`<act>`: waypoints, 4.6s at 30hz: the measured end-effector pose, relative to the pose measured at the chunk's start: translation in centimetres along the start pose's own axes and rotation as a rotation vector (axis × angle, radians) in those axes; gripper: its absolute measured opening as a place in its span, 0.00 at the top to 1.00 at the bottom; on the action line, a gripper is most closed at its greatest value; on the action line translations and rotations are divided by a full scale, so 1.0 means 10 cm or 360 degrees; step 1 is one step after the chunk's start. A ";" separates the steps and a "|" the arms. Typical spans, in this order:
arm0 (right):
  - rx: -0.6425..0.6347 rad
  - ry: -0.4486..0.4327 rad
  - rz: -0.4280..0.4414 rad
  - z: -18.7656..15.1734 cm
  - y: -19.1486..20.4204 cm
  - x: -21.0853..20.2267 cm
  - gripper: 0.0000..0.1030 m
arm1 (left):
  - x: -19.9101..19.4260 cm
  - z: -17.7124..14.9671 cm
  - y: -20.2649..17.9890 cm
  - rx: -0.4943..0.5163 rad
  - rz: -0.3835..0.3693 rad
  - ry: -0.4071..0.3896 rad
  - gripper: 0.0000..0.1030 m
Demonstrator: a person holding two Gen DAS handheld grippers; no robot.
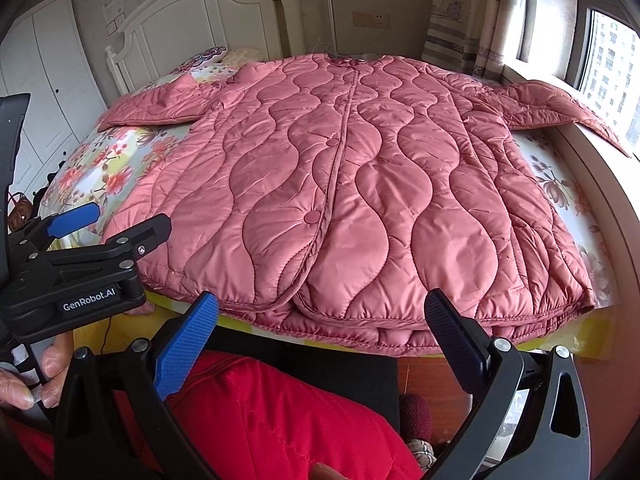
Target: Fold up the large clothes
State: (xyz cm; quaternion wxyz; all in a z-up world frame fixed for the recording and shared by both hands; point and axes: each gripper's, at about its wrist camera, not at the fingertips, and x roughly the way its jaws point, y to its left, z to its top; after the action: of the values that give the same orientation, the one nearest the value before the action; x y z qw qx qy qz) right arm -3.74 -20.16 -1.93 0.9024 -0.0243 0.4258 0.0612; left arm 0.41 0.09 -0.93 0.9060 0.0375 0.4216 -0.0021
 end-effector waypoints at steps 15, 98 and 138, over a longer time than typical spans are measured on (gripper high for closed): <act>-0.0039 0.0021 -0.0070 -0.02 0.01 0.02 0.04 | 0.00 0.00 0.01 -0.0017 -0.0004 0.0010 0.02; 0.1476 -0.0324 0.0023 1.73 -5.22 0.62 0.15 | 1.02 2.07 -0.62 0.0088 -0.0177 -0.0049 0.02; 0.1442 -0.0770 -0.0081 2.34 -5.46 0.52 0.88 | 1.55 1.93 -0.48 -0.0043 -0.0229 0.0053 0.02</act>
State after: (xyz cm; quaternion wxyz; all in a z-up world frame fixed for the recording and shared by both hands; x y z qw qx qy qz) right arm 24.64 -71.56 8.51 0.8963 0.3737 0.1878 -0.1476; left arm 24.96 -5.57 -0.72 0.8968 -0.0052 0.4382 -0.0609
